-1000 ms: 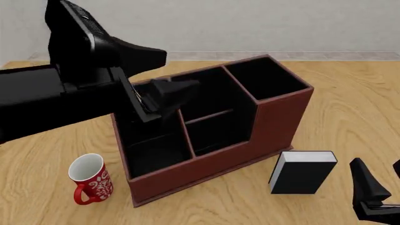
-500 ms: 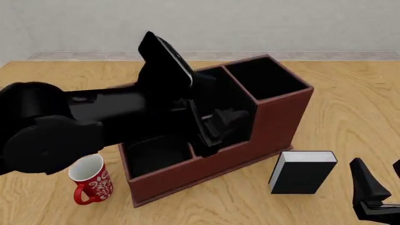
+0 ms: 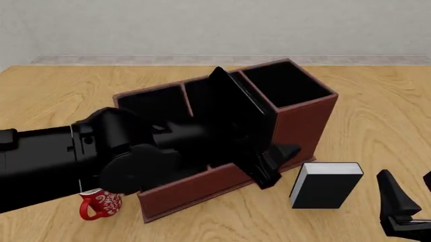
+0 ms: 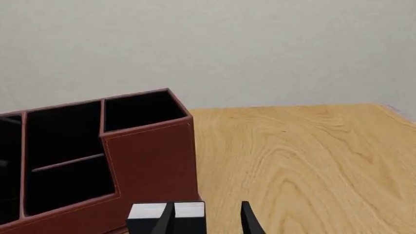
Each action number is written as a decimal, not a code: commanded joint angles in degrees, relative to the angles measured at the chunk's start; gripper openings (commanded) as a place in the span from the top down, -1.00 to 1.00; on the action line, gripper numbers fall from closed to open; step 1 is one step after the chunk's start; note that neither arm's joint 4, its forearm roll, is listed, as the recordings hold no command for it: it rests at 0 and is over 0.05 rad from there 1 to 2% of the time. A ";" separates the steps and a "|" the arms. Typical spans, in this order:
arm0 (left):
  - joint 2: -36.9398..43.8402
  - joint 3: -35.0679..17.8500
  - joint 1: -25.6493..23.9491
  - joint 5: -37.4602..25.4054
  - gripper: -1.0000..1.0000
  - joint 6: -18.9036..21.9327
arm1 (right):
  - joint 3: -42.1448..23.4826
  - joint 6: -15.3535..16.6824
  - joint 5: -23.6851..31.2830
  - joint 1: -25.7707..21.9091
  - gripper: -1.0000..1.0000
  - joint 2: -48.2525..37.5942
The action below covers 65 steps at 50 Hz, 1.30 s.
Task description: Pick up the book and place it in the back compartment of the caddy.
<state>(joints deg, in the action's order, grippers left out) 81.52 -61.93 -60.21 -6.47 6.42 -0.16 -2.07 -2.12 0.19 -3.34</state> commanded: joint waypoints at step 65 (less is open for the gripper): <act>24.58 -10.72 -1.74 4.14 -1.00 -1.00 | 0.09 -0.07 -0.83 -0.06 -1.00 -0.79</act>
<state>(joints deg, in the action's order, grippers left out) 104.25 -71.04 -62.78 -2.74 4.60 -0.08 -2.03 -2.82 0.12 -3.94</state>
